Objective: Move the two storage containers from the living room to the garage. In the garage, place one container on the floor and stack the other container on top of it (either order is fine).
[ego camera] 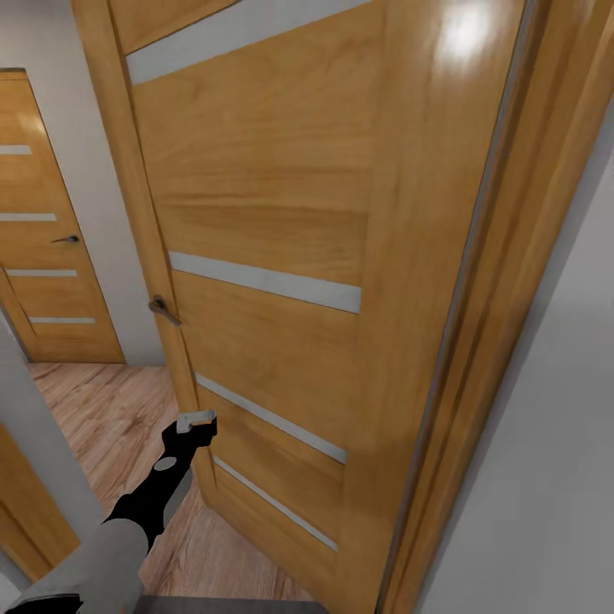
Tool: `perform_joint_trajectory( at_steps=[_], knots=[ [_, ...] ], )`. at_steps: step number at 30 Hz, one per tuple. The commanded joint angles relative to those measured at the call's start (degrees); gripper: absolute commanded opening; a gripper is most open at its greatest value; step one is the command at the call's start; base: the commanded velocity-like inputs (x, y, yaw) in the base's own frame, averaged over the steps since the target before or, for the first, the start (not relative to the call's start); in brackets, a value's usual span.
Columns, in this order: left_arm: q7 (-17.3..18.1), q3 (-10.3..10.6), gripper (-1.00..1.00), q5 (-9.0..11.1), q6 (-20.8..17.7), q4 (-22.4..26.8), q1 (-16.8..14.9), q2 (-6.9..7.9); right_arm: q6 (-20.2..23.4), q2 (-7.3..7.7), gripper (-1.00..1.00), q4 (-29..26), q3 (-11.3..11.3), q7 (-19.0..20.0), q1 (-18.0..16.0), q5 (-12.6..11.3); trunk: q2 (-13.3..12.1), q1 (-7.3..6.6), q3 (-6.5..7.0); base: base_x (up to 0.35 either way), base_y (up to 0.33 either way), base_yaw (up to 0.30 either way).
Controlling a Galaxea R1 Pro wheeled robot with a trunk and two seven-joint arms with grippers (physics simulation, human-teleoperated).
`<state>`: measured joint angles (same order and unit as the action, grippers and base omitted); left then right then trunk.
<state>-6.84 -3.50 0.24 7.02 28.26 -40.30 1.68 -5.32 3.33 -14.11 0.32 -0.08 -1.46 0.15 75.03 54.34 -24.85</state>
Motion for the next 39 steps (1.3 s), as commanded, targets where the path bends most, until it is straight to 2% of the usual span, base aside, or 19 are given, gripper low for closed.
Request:
perform_joint_trajectory(
  at_steps=[1, 4, 12, 23, 39],
  knots=[
    [-0.1, 0.0, 1.0, 0.0, 0.2, 0.0, 0.0, -0.01, -0.5, 0.01, 1.0, 0.0, 0.0, 0.0, 0.0, 0.0, 0.0, 0.0, -0.06, 0.0, 0.0, 0.0],
    [-0.1, 0.0, 1.0, 0.0, 0.2, 0.0, 0.0, -0.01, -3.1, 0.01, 1.0, 0.0, 0.0, 0.0, 0.0, 0.0, 0.0, 0.0, -0.06, 0.0, 0.087, 0.0],
    [-0.1, 0.0, 1.0, 0.0, 0.1, 0.0, 0.0, -0.01, -3.5, 0.01, 1.0, 0.0, 0.0, 0.0, 0.0, 0.1, 0.0, 0.0, -0.06, 0.0, 0.22, 0.0],
    [-0.1, 0.0, 1.0, 0.0, 0.2, 0.0, 0.0, -0.01, -3.5, 0.01, 1.0, 0.0, 0.1, 0.0, 0.0, 0.1, 0.0, 0.0, -0.03, 0.0, 0.041, -0.013],
    [-0.1, 0.0, 1.0, 0.1, 0.0, 0.0, 0.0, -0.07, -3.5, 0.01, 1.0, 0.0, 0.1, 0.0, 0.0, 0.1, 0.0, 0.0, 0.35, 0.0, 0.001, -0.221]
  ],
)
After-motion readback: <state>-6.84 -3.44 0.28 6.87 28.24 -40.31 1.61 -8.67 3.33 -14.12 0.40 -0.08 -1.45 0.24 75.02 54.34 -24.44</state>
